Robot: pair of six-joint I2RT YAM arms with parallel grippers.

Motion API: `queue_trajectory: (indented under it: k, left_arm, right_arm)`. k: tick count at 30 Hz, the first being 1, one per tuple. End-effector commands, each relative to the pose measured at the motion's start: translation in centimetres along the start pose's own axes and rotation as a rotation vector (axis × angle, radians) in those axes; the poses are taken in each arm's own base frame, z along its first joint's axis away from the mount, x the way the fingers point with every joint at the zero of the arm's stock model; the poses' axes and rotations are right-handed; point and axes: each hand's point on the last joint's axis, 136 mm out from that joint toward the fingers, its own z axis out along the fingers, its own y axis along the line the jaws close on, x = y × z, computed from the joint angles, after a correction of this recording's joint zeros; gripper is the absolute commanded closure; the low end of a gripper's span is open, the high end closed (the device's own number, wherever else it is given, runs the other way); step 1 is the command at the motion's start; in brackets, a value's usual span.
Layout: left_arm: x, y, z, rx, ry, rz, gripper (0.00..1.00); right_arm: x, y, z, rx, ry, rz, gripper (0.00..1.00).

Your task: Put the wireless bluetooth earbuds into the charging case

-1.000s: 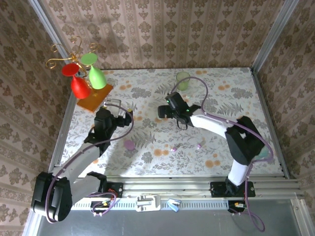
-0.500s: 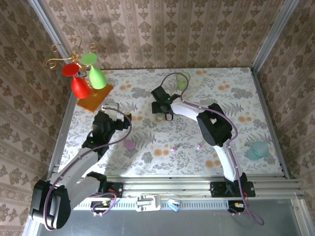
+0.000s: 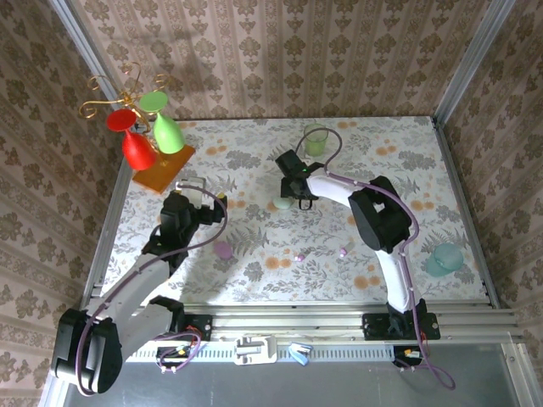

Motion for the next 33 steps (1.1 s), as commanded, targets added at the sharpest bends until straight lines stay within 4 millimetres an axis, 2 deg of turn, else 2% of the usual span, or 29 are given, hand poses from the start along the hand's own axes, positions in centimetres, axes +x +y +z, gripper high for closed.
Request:
queue_trajectory:
  k: [1, 5, 8, 11, 13, 15, 17, 19, 23, 28, 30, 33]
  left_arm:
    - [-0.1, -0.6, 0.2, 0.022, -0.007, -0.023, 0.00]
    - [0.1, -0.7, 0.5, 0.026, -0.004, -0.023, 0.00]
    - [0.2, -0.8, 0.5, 0.030, -0.003, -0.026, 0.00]
    - [0.2, -0.8, 0.5, 0.033, -0.005, -0.031, 0.00]
    - [0.2, -0.8, 0.5, 0.036, -0.006, -0.034, 0.00]
    - [0.2, -0.9, 0.5, 0.040, -0.009, -0.037, 0.00]
    - [0.0, -1.0, 0.6, 0.044, -0.010, -0.035, 0.00]
    - [-0.1, -1.1, 0.7, 0.047, -0.012, -0.033, 0.00]
    - [-0.3, -1.1, 0.6, 0.049, -0.019, -0.038, 0.00]
    - [-0.5, -1.0, 0.2, 0.046, -0.023, -0.038, 0.00]
    - [-0.5, -0.9, 0.0, 0.040, -0.024, -0.034, 0.00]
    - [-0.6, -0.8, -0.2, 0.035, -0.026, -0.026, 0.00]
  right_arm:
    - [-0.9, -0.9, -2.0, -0.002, -0.045, 0.045, 0.28]
    - [-1.7, -0.2, -3.5, -0.114, -0.099, 0.000, 0.25]
    - [-2.4, 0.0, -5.2, -0.173, -0.160, -0.103, 0.18]
    - [-2.4, 0.6, -6.9, -0.238, -0.226, -0.279, 0.09]
    - [-1.4, 1.5, -7.8, -0.312, -0.259, -0.464, 0.04]
    - [0.7, 2.8, -8.5, -0.422, -0.263, -0.698, 0.00]
    - [2.3, 3.3, -8.8, -0.481, -0.241, -0.849, 0.00]
    - [3.4, 3.4, -8.6, -0.508, -0.204, -0.971, 0.01]
    - [4.1, 3.6, -7.7, -0.528, -0.095, -1.091, 0.07]
    - [3.9, 3.2, -5.0, -0.486, -0.007, -1.123, 0.17]
    - [3.9, 3.3, -4.5, -0.492, 0.010, -1.135, 0.24]
    - [4.1, 3.3, -3.8, -0.498, 0.042, -1.174, 0.26]
